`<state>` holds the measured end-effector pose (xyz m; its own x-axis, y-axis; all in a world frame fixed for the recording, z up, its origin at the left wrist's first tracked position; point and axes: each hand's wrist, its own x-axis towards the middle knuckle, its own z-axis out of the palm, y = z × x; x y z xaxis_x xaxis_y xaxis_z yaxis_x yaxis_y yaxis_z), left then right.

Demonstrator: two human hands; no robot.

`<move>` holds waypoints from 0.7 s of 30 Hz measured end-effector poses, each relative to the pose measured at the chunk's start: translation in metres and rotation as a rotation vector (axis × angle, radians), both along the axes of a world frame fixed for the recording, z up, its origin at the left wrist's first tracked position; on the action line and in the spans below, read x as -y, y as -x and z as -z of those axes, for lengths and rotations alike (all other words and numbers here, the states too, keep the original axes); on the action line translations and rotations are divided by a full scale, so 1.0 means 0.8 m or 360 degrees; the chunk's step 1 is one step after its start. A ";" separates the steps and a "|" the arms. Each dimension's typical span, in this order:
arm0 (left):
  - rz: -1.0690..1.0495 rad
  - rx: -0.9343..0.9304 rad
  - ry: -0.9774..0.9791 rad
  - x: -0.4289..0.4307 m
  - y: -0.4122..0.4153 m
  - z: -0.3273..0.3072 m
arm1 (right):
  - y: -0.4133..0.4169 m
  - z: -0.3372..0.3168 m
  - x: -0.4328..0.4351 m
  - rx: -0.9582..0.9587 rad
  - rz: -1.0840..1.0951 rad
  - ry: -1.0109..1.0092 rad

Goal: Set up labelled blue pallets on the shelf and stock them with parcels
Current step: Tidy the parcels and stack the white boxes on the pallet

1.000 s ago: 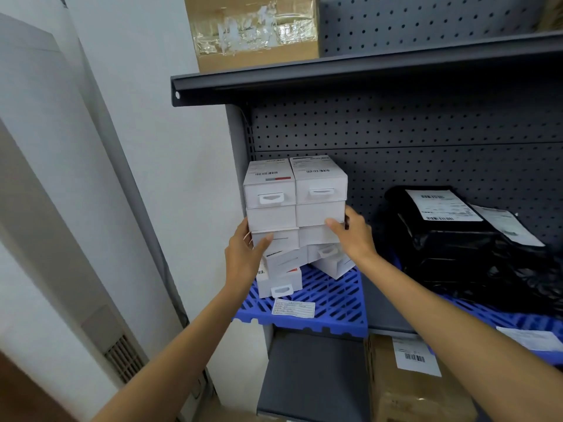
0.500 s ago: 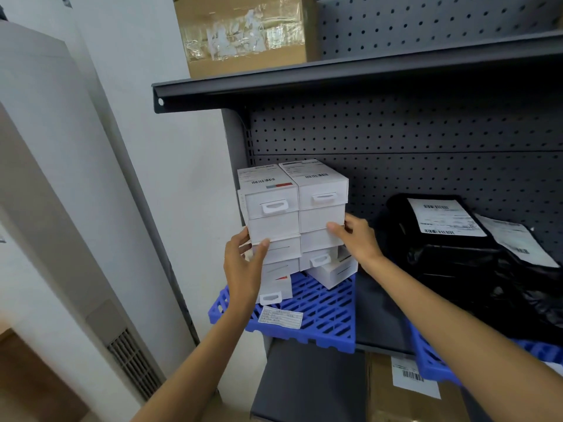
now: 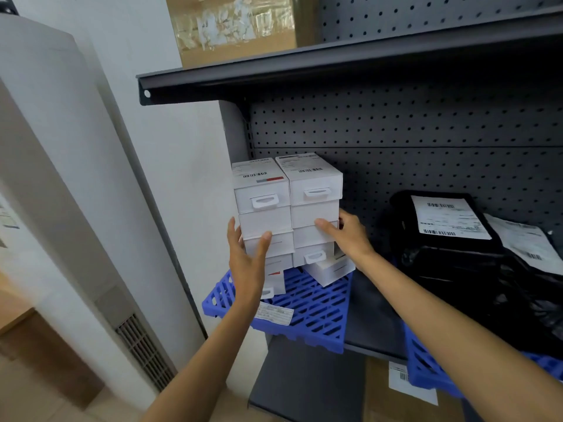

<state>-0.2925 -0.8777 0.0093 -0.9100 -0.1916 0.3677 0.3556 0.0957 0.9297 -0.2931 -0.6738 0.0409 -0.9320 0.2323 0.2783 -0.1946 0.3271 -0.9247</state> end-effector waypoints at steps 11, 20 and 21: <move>-0.0253 -0.0055 -0.0068 -0.030 0.000 0.007 | 0.010 0.008 -0.007 0.0059 -0.0054 0.0047; -0.0018 0.0155 -0.0007 -0.004 -0.007 0.012 | 0.001 0.020 0.013 0.0130 -0.0308 0.0429; 0.0006 0.0158 0.0023 0.001 -0.008 0.011 | 0.000 0.021 0.014 0.0125 -0.0312 0.0419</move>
<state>-0.2865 -0.8784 0.0004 -0.9428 -0.1835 0.2784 0.2621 0.1082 0.9590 -0.2930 -0.6850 0.0243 -0.9823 0.1009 0.1580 -0.1548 0.0384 -0.9872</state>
